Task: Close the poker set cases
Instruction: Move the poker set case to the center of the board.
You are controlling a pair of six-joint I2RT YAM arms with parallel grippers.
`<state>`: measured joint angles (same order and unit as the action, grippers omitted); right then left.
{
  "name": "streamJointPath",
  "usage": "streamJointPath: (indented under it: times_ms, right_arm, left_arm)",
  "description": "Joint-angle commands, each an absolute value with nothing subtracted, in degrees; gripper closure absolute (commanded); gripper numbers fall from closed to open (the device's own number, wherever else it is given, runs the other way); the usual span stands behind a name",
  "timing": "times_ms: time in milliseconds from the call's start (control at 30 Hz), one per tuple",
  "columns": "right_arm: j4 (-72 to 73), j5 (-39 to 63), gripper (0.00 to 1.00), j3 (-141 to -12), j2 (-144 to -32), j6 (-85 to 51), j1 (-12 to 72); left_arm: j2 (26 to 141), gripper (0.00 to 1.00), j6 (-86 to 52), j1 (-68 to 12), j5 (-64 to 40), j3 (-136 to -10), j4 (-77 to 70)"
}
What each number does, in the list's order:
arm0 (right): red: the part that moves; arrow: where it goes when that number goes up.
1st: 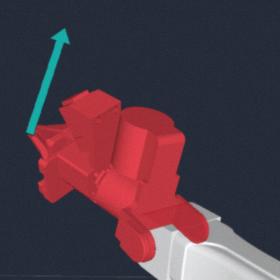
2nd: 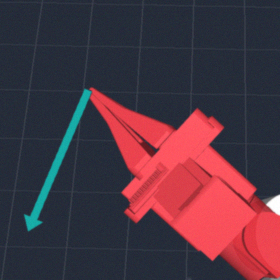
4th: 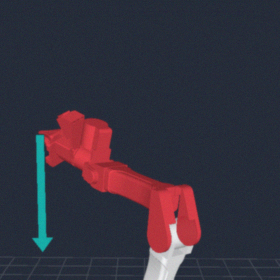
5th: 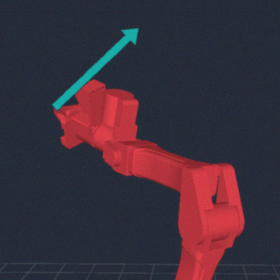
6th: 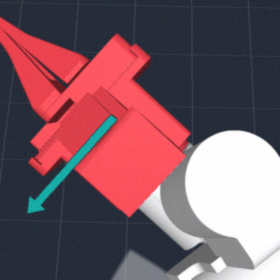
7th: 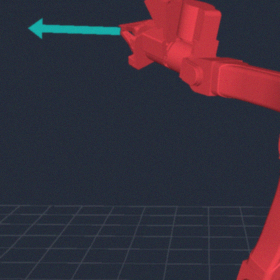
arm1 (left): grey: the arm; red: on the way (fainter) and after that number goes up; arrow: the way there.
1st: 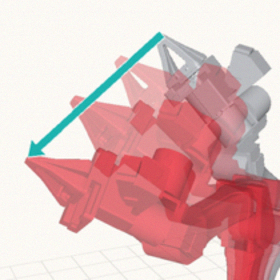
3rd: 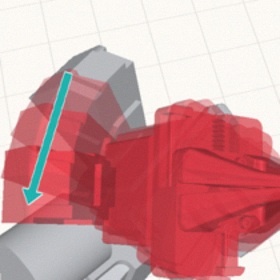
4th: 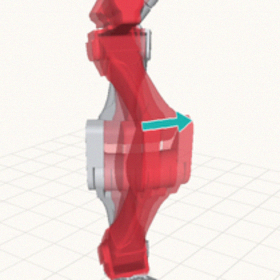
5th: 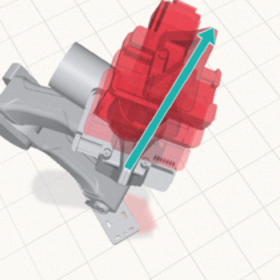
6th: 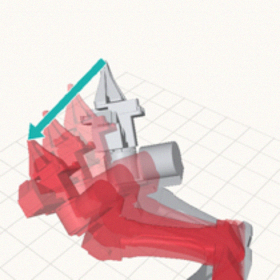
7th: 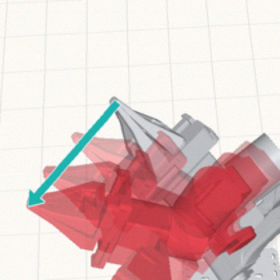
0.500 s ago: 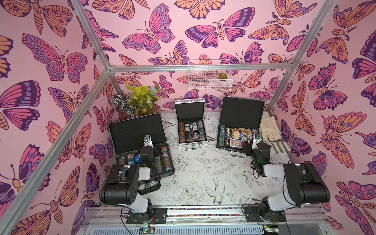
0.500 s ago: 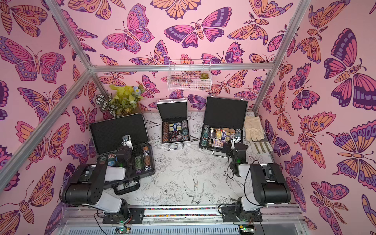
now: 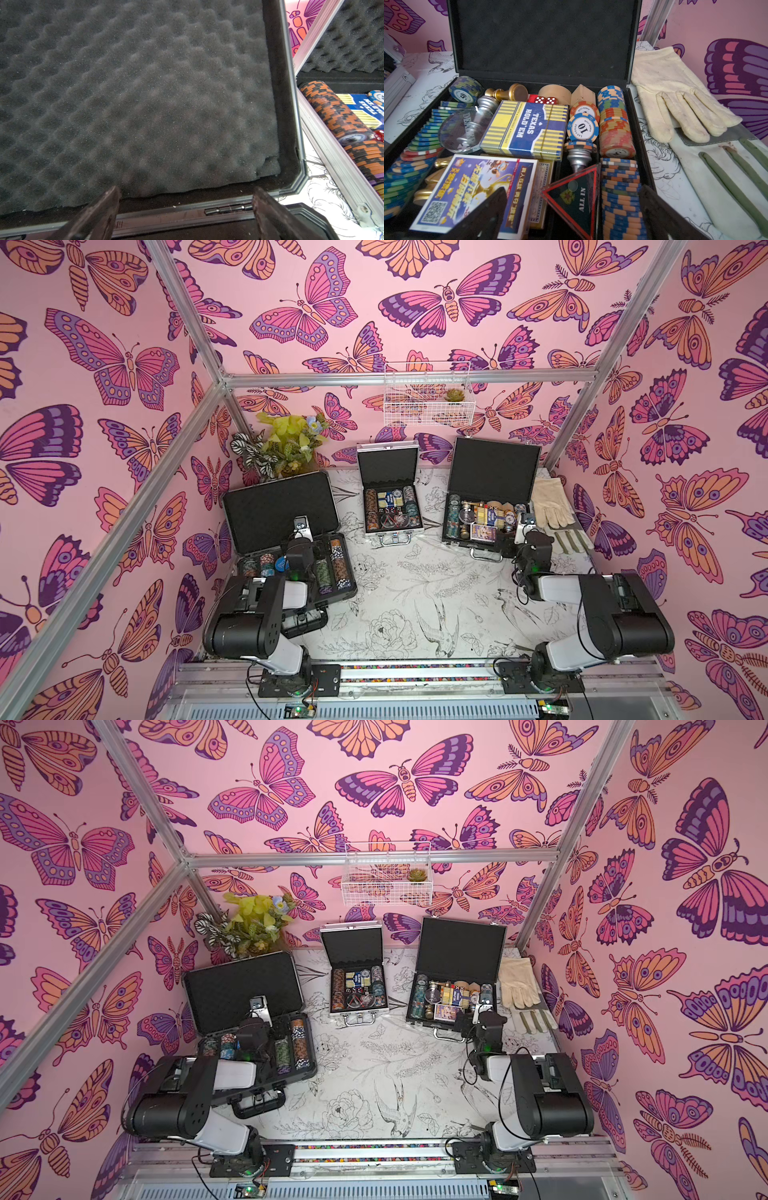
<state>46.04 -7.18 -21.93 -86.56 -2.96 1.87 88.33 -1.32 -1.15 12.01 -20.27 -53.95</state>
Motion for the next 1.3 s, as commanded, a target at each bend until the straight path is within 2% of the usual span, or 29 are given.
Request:
streamJointPath:
  times_ms: [0,600,733,867,933,1033,1100,1267]
  right_arm:
    - [45.94,-6.67,0.01,-23.20,-86.13,-2.60,1.49]
    - [45.56,-5.75,0.00,-23.38,-86.22,-2.86,1.17]
    - [44.23,-5.87,0.06,-23.96,-85.69,-2.90,1.07]
    - [40.52,-6.41,0.07,-24.00,-80.31,-3.28,1.09]
    - [30.74,-6.04,0.08,-27.22,-76.69,-4.08,1.15]
    - [18.00,-6.99,0.10,-32.79,-73.46,-7.15,2.73]
    - [11.93,-7.21,0.11,-35.38,-71.63,-9.45,4.42]
    - [-3.47,-10.16,0.07,-40.32,-68.83,-14.00,12.14]
  left_arm:
    - [88.68,0.00,-1.18,-1.05,12.30,-20.39,-53.48]
    - [88.76,0.01,-1.41,-0.88,11.83,-20.66,-53.16]
    - [88.09,0.00,-1.68,0.40,9.90,-20.25,-53.69]
    - [82.76,0.00,-1.28,-0.94,12.98,-22.76,-44.00]
    - [78.57,0.00,-1.02,-1.29,13.31,-27.21,-32.59]
    - [75.25,0.00,-2.04,-1.57,12.15,-32.85,-23.23]
    - [73.74,0.00,-7.44,-1.54,12.40,-35.09,-19.26]
    - [73.58,0.00,-14.34,-1.28,3.93,-44.27,-2.75]
